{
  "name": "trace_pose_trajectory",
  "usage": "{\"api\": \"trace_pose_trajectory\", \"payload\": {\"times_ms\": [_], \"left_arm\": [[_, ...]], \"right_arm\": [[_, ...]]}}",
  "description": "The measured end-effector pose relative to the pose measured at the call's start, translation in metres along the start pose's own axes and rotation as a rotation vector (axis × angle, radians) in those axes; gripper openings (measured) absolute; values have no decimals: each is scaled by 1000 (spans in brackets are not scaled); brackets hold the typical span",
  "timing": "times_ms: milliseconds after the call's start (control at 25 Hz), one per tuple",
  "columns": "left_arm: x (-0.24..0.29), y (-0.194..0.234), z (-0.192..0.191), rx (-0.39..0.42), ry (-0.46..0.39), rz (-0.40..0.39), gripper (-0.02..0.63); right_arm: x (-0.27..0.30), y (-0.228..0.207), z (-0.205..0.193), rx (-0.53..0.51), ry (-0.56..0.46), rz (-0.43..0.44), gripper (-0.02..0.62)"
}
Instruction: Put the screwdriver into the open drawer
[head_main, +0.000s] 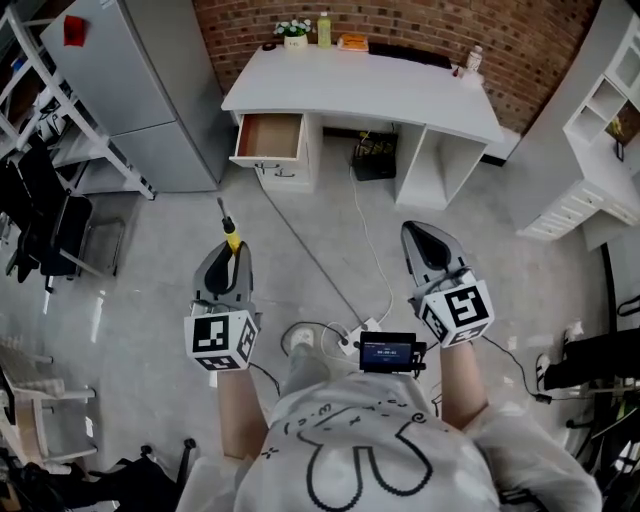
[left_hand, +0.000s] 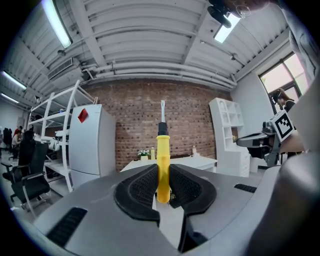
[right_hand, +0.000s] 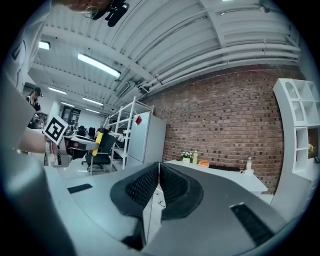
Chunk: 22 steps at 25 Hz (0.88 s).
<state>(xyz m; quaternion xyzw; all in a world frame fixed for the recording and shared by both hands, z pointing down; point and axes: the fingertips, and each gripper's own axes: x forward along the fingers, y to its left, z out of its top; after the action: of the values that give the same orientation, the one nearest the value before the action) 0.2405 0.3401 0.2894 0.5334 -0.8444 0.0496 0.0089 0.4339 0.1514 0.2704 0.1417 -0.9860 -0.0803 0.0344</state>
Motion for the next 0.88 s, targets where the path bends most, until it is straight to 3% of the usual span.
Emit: {"api": "trace_pose_trajectory", "payload": {"times_ms": [560, 880], "left_arm": [[111, 130, -5, -7, 9, -80, 74], [152, 178, -5, -28, 2, -116, 73]], "right_arm": [[159, 16, 16, -16, 29, -58, 20], [210, 30, 23, -30, 51, -93, 20]]}}
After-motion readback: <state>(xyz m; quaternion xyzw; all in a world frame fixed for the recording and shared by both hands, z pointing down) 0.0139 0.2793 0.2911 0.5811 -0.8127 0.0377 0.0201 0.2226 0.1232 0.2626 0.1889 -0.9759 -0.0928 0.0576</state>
